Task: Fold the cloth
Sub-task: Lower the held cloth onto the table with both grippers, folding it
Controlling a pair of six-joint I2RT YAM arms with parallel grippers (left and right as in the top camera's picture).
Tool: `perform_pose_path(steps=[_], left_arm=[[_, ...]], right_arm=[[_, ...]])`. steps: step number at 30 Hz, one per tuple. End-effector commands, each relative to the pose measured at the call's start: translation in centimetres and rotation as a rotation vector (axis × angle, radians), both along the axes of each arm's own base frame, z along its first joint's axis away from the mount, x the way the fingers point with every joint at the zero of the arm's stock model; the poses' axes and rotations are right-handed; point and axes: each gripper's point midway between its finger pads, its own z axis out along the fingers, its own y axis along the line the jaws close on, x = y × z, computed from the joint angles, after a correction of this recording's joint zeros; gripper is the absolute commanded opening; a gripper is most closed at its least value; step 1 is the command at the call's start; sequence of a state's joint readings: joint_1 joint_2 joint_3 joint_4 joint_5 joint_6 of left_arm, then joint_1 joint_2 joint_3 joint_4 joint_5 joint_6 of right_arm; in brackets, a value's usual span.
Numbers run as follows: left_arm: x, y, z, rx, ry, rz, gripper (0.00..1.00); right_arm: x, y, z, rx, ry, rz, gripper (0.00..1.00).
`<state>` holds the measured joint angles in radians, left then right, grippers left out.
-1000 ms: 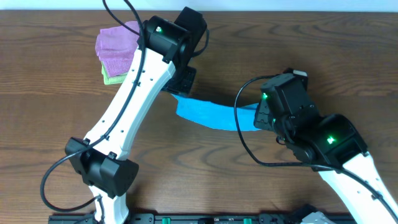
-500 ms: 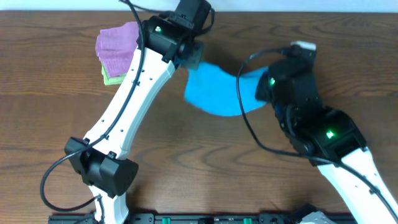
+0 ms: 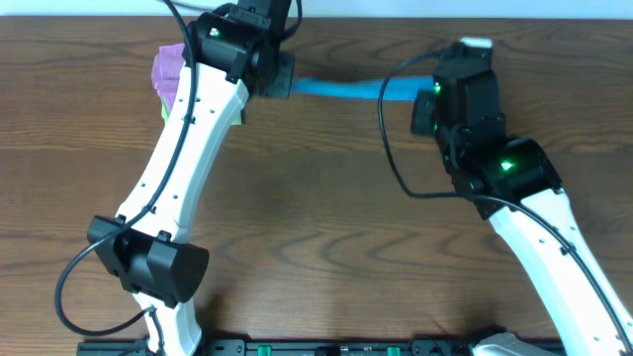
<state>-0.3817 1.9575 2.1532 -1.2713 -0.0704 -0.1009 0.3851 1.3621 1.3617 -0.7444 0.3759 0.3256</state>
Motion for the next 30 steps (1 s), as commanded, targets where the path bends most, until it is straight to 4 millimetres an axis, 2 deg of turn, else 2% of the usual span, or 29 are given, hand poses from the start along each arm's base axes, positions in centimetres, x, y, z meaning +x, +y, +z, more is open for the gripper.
perform_pose_path(steps=[1,3,6,11,17,20,23,25,30], left_arm=[[-2.0,0.3,-1.0,-0.012,0.104,-0.016,0.06],[-3.7,0.4,-2.4,0.005,0.188,-0.025,0.06],[-6.2,0.7,-5.0,0.037,0.315,-0.034,0.06],[-8.5,0.2,-7.4,0.042,0.422,-0.028,0.06],[-12.1,-0.7,-9.1,0.076,0.555,-0.042,0.06],[-13.1,-1.1,-9.7,0.101,0.58,-0.065,0.06],[-12.7,-1.0,-10.8,0.145,0.554,-0.074,0.06],[-12.5,-0.9,-11.9,0.147,0.547,-0.073,0.06],[-13.7,0.1,-15.5,0.178,0.591,-0.06,0.06]], right_arm=[[-1.6,-1.8,-1.5,-0.008,0.085,-0.061,0.02],[-3.1,-2.2,-3.5,-0.009,0.171,-0.086,0.02],[-4.9,-1.6,-6.6,0.005,0.288,-0.046,0.01],[-7.4,-1.8,-10.7,0.028,0.409,-0.067,0.01],[-10.5,-2.2,-12.6,0.036,0.524,-0.083,0.02],[-11.3,-1.9,-13.2,0.051,0.556,-0.071,0.02],[-11.4,-2.0,-13.9,0.058,0.559,-0.087,0.01],[-11.5,-2.0,-15.0,0.075,0.561,-0.112,0.02],[-13.4,-2.0,-17.8,0.095,0.619,-0.165,0.02]])
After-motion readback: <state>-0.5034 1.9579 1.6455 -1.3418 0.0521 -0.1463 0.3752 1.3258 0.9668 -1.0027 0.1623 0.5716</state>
